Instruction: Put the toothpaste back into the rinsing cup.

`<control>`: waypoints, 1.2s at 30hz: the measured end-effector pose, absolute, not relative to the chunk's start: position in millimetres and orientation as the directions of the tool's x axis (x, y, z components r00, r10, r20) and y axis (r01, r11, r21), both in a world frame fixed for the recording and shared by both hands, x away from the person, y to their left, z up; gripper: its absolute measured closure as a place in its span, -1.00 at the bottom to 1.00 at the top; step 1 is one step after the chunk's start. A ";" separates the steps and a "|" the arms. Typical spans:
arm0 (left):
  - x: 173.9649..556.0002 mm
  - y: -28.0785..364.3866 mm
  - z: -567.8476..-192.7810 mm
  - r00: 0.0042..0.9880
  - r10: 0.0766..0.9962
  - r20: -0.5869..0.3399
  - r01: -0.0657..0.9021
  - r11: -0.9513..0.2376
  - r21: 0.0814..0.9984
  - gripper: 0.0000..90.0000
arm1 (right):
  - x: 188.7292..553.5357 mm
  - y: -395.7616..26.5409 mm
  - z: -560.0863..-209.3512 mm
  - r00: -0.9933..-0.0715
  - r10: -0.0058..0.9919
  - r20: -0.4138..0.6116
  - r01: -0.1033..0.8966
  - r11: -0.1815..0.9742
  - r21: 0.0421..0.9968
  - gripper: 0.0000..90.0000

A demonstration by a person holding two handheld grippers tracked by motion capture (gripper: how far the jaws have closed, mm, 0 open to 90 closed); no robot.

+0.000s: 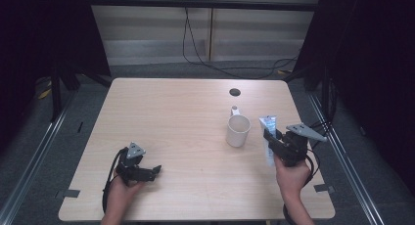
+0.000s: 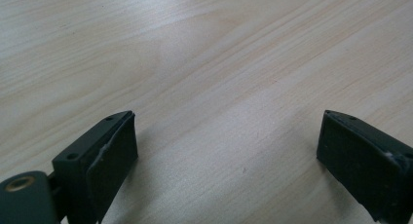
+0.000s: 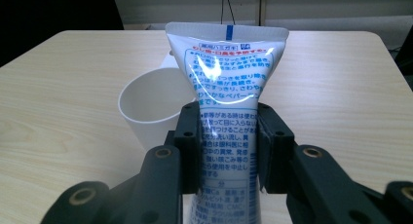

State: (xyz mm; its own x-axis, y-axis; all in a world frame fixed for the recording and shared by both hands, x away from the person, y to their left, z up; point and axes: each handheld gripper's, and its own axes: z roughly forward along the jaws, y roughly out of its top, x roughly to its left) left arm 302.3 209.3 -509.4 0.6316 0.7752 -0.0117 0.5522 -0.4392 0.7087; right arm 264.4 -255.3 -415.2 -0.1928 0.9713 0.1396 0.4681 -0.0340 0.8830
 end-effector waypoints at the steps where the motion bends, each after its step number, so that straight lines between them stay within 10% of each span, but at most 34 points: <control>1: 302.3 209.3 -509.4 0.631 0.775 -0.012 0.552 -0.439 0.709 -0.84 | 264.6 -255.2 -414.1 -0.195 0.971 0.139 0.463 -0.034 0.886 0.50; 36: 302.3 209.4 -509.3 0.632 0.775 -0.012 0.552 -0.439 0.709 -0.84 | 280.9 -245.0 -388.5 -0.237 0.963 0.131 0.363 -0.037 0.931 0.49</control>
